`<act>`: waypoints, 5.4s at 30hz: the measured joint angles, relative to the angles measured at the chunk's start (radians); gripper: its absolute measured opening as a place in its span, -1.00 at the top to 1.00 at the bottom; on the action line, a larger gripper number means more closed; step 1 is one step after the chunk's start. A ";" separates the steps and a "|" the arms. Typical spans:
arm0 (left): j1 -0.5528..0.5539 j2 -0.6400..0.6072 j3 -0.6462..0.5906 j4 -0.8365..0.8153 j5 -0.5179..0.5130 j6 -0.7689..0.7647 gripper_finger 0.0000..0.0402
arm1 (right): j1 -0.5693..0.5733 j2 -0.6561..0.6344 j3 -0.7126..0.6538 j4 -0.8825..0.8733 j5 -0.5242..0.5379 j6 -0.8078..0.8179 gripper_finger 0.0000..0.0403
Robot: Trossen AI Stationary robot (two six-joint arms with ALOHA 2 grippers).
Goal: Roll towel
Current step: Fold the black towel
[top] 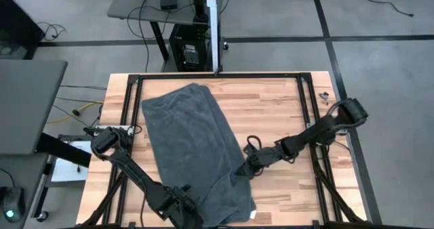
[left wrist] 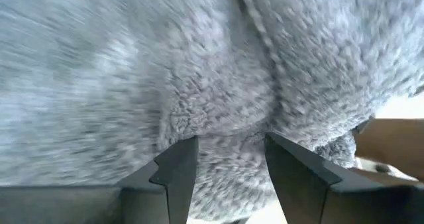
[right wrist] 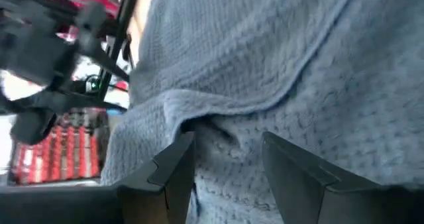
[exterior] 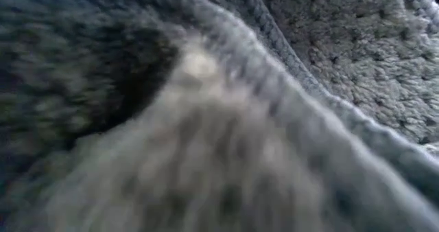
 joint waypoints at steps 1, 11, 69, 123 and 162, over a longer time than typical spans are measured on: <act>0.006 -0.018 0.001 -0.041 -0.020 0.007 0.20 | 0.006 0.024 0.014 0.017 -0.007 0.013 0.19; 0.080 -0.054 -0.013 -0.402 -0.170 0.158 0.19 | -0.033 0.171 0.192 0.053 -0.019 0.046 0.19; 0.214 -0.128 -0.443 -0.127 -0.158 0.486 0.19 | 0.351 0.169 0.353 -0.724 0.275 -0.413 1.00; -0.053 -0.303 -0.262 -0.226 -0.223 0.180 0.19 | 0.113 -0.036 0.348 -0.776 0.056 -0.198 -0.14; -0.091 -0.295 -0.262 -0.229 -0.210 0.142 0.19 | 0.032 -0.218 0.346 -1.074 -0.319 -0.249 0.99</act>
